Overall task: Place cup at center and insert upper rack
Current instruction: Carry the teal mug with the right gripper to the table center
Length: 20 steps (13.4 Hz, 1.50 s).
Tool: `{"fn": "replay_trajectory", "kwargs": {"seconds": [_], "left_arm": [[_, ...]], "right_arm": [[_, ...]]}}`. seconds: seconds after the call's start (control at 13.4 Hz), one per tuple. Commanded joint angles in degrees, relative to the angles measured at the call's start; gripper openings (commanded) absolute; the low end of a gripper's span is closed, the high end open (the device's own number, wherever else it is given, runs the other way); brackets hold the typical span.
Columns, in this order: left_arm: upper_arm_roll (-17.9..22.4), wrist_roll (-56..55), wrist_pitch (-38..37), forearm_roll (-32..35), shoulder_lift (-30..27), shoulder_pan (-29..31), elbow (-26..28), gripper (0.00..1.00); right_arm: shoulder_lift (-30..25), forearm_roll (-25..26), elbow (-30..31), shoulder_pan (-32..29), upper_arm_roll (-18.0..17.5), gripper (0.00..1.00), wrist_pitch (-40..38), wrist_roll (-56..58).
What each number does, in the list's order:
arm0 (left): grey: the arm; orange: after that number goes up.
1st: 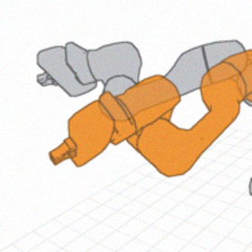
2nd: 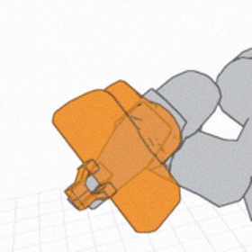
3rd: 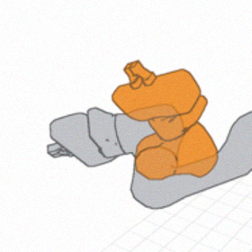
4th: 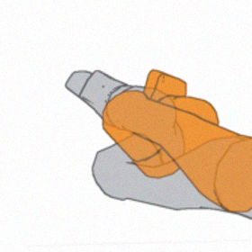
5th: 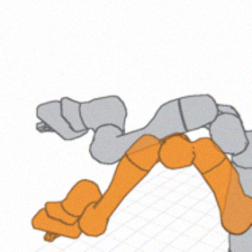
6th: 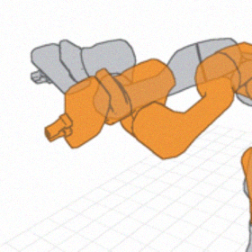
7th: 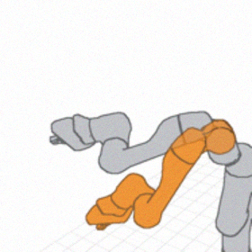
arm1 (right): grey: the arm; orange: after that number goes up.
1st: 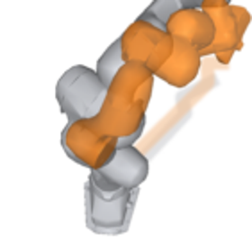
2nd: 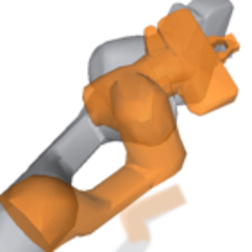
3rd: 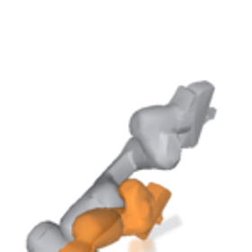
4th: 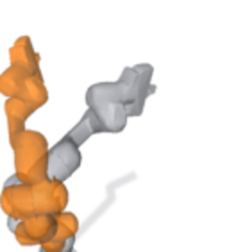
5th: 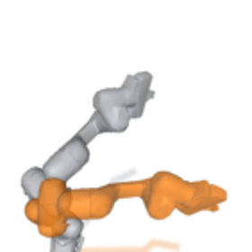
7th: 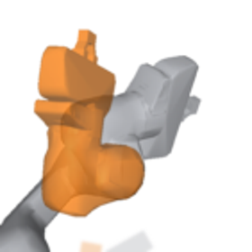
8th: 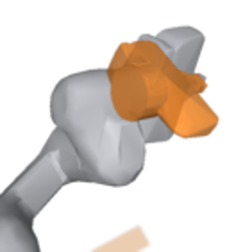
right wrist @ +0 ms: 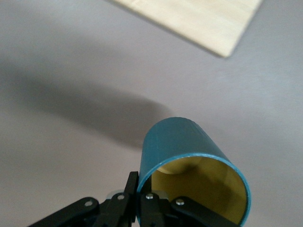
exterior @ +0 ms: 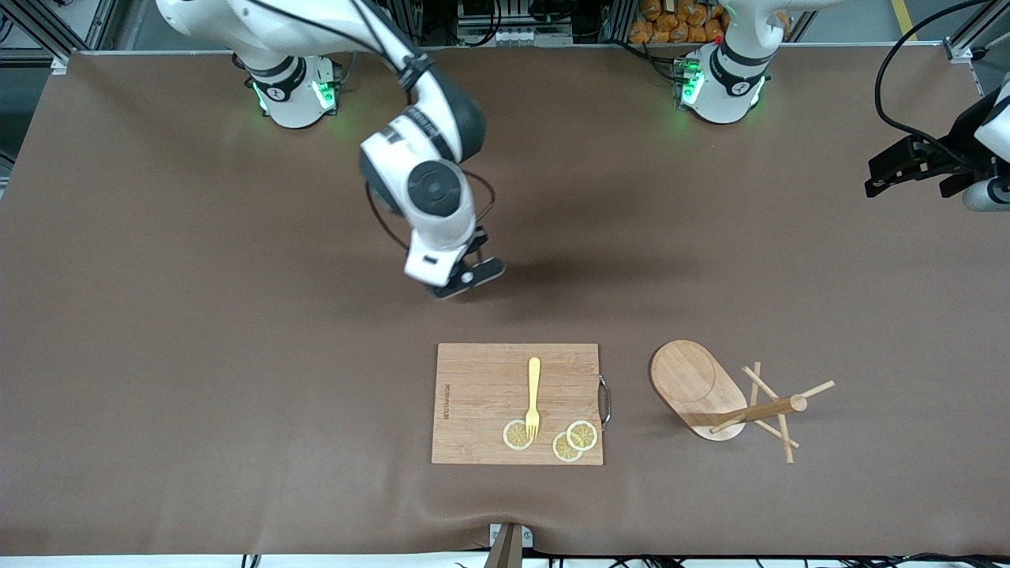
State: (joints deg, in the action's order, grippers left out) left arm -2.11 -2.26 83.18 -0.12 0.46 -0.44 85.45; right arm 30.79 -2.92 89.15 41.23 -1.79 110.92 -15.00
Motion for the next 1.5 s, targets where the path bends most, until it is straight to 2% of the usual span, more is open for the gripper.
{"fn": "replay_trajectory", "kwargs": {"seconds": [0.0,0.07,0.22,0.37,0.82,1.42], "left_arm": [[-0.3,0.5,0.0,-1.2,0.4,0.7,-0.9,1.0],[-0.3,0.6,0.0,-1.2,0.4,0.7,-0.9,1.0],[-0.3,0.6,0.1,-1.2,0.4,0.7,-0.9,1.0],[-0.3,0.5,0.1,-1.2,0.5,0.7,-0.9,1.0],[-0.3,0.5,0.8,-1.3,0.9,0.7,-1.0,1.0],[-0.3,0.5,1.3,-1.3,0.9,0.6,-1.0,1.0]], "right_arm": [[1.5,-0.3,-0.4,4.6,0.7,0.0,1.5,-0.6],[1.9,-0.4,-0.6,6.3,0.6,0.0,1.7,-0.6],[3.1,-5.4,-1.4,9.1,0.8,0.0,2.0,-1.9],[3.8,-7.3,-1.4,10.7,0.8,0.0,3.5,-4.2],[5.5,-7.1,-1.4,13.2,0.8,0.0,3.8,-15.0],[7.0,-6.7,-1.2,13.3,1.0,0.0,6.7,-17.1]]}}
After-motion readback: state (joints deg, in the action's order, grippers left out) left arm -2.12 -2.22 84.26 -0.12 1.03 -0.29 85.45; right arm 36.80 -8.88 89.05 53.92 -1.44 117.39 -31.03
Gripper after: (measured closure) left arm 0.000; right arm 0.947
